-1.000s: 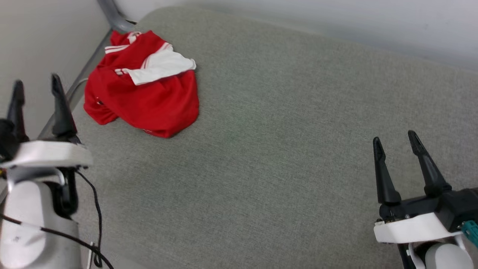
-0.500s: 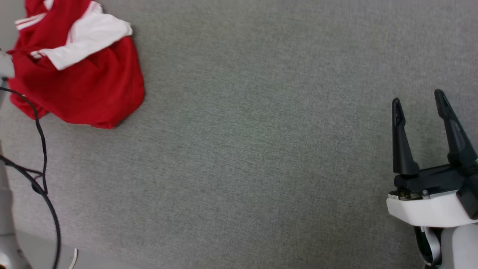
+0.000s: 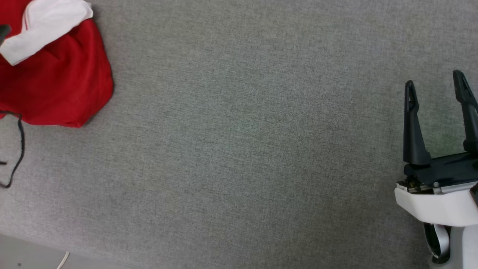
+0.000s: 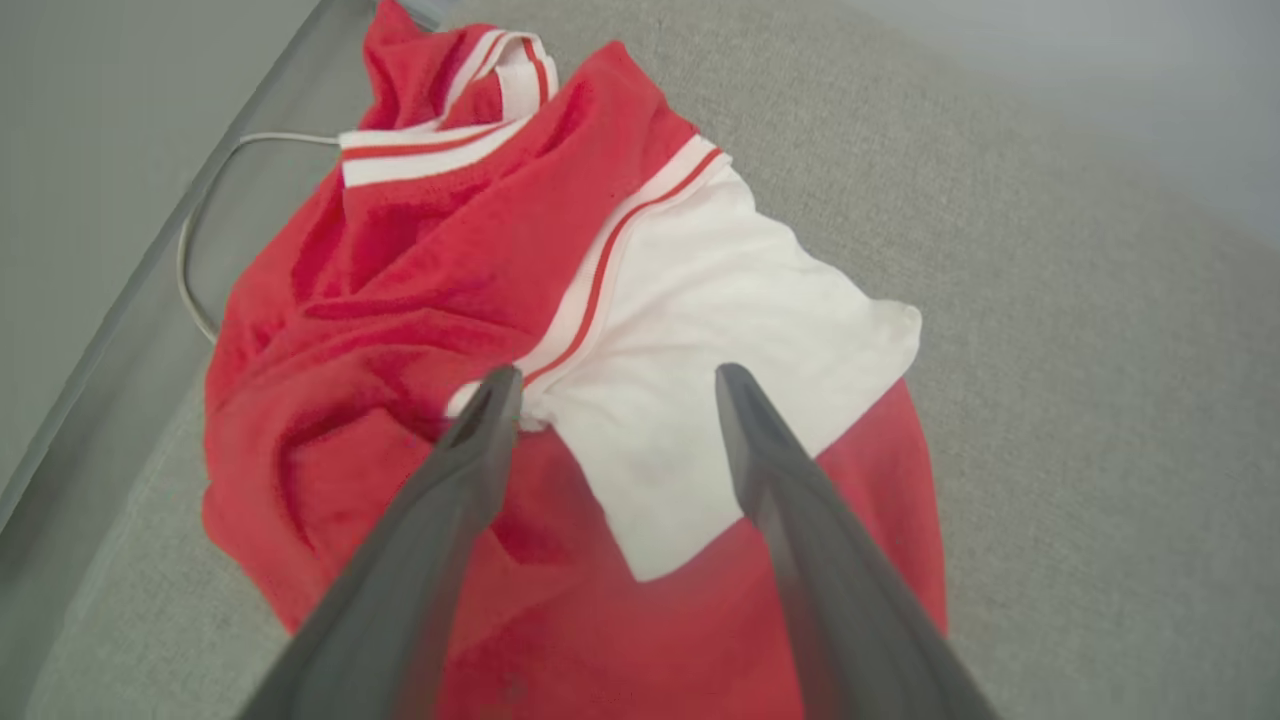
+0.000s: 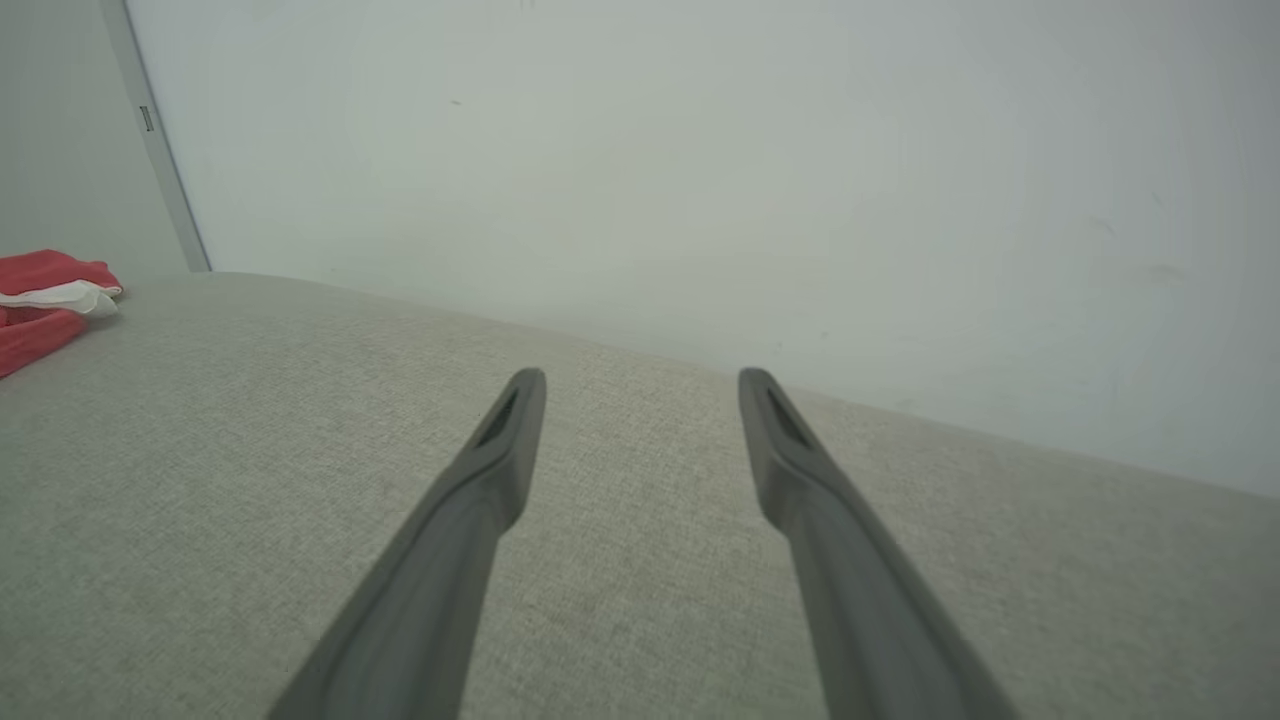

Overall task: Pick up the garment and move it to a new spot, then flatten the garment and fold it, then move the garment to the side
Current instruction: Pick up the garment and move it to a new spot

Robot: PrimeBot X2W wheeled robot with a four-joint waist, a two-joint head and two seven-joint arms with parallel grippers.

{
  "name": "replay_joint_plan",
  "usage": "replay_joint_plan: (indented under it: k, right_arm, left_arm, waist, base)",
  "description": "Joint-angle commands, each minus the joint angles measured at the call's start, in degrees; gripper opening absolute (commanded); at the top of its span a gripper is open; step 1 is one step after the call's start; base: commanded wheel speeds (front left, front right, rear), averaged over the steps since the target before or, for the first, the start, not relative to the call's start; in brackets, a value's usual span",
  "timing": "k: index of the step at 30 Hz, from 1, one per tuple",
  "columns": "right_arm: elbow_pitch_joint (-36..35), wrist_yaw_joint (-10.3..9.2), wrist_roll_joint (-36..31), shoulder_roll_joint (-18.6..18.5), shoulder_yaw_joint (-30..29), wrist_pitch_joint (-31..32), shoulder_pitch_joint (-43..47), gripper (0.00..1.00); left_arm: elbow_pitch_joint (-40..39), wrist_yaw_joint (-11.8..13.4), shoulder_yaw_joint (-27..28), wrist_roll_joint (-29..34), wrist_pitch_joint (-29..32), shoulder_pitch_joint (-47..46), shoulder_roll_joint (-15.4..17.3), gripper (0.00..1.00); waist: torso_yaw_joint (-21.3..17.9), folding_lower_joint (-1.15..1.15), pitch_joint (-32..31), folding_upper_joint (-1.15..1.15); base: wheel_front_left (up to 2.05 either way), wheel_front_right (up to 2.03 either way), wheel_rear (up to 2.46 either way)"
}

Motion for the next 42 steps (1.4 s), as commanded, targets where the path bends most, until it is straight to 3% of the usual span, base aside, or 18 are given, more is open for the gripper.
replay_joint_plan:
  k: [1,11,19,20,21,29,35,42]
  right_arm:
    - [-0.40,-0.04,-0.10,-0.13,-0.07,-0.12,-1.00,1.00]
    - [-1.52,-0.04,-0.38,-0.33,-0.29,-0.12,-2.18,1.00]
    - [-1.90,-0.04,-0.50,-0.59,-0.65,-0.12,-2.44,1.00]
    - [-1.86,-0.04,-0.52,-0.57,-0.64,-0.12,-2.46,1.00]
    - [-1.73,-0.04,-0.55,-0.55,-0.67,-0.12,-2.45,1.00]
    - [-0.11,-0.04,0.92,-0.16,-0.41,-0.12,-1.51,1.00]
    - [1.30,-0.04,2.02,0.07,-0.98,-0.12,-0.01,1.00]
    - [2.31,-0.04,4.82,0.13,-1.67,-0.12,1.05,1.00]
  left_arm:
    - [0.89,0.01,0.38,-0.89,1.15,-0.88,1.23,1.00]
    - [7.04,-0.01,-1.83,-5.00,10.24,0.91,-0.69,1.00]
    - [12.21,0.07,-4.65,-4.34,12.28,1.56,-3.06,1.00]
    - [12.16,0.07,-5.17,-4.20,12.17,1.49,-3.15,0.28]
    - [12.05,0.06,-5.70,-4.00,12.15,1.59,-3.00,0.00]
    - [7.07,-0.01,-6.86,-3.74,5.87,-1.61,2.41,0.00]
    - [-2.65,-0.01,-14.82,-2.23,5.18,-3.36,6.65,0.00]
    - [-13.55,-0.01,-23.18,-4.51,5.76,-6.07,8.47,0.00]
  waist:
    - [-0.32,-0.01,0.73,0.00]
    - [-1.60,-0.01,4.04,0.00]
    - [-2.10,-0.01,4.92,0.00]
    - [-2.17,-0.01,4.83,0.00]
    - [-2.23,-0.01,4.61,0.00]
    - [-2.96,-0.01,-0.37,0.00]
    - [-3.28,-0.01,-5.99,0.00]
    - [-4.56,-0.01,-10.21,0.00]
  base:
    - [0.00,0.00,0.00]
    - [0.00,0.00,0.00]
    - [0.00,0.00,0.00]
    - [0.00,0.00,0.00]
    - [0.00,0.00,0.00]
    - [0.00,0.00,0.00]
    - [0.00,0.00,0.00]
    - [0.00,0.00,0.00]
